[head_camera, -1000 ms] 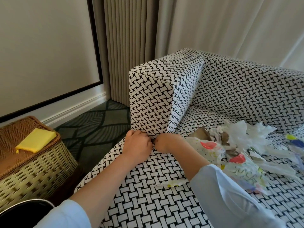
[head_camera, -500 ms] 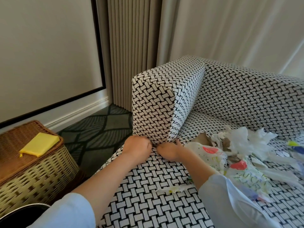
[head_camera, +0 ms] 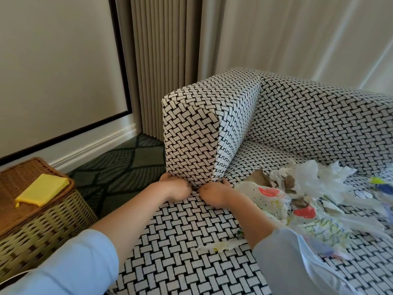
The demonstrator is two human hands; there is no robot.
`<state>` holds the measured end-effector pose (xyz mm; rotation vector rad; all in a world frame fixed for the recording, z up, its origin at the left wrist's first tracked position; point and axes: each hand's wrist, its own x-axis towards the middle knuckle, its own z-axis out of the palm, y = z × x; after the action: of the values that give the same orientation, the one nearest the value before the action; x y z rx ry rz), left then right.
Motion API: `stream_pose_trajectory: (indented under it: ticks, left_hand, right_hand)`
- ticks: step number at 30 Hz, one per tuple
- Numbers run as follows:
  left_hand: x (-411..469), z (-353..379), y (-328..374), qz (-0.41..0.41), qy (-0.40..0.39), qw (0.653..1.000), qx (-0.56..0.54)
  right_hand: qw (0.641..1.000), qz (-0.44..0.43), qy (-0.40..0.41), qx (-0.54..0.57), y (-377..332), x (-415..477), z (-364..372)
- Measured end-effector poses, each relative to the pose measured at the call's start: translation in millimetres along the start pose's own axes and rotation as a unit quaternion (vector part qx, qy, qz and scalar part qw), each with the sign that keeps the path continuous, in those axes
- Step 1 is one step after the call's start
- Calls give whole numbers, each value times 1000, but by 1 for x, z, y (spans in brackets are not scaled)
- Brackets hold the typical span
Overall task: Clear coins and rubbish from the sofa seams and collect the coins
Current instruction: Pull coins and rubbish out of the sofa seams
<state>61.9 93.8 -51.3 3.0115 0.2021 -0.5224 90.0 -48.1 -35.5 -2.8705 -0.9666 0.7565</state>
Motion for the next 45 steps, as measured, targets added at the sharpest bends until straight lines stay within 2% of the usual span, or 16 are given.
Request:
stream_pose_trajectory:
  ticks: [9, 15, 19, 24, 29, 34, 40, 45]
  left_hand:
    - [-8, 5, 3, 3, 26, 1000, -15]
    - [-12, -3, 9, -16, -4, 1000, -18]
    - [-4, -8, 9, -10, -54, 998, -2]
    - [-1, -18, 17, 11, -126, 990, 66]
    - [-7, -19, 22, -7, -120, 986, 115]
    - [-10, -17, 22, -25, -99, 994, 35]
    - [-8, -19, 18, -24, -163, 986, -24]
    - [-6, -16, 15, -21, -172, 984, -45]
  right_hand:
    - [997, -30, 60, 46, 12, -2, 6]
    - [999, -18, 1, -34, 0, 7, -7]
    - [999, -20, 14, -42, 4, 15, -4]
    - [996, -43, -41, -66, 9, 19, -4]
    - [989, -82, -77, -92, 20, 16, 1]
    - [993, -80, -84, -37, 25, 14, 6]
    - [987, -74, -139, -31, 22, 13, 1]
    - [985, -76, -145, -56, 21, 15, 3]
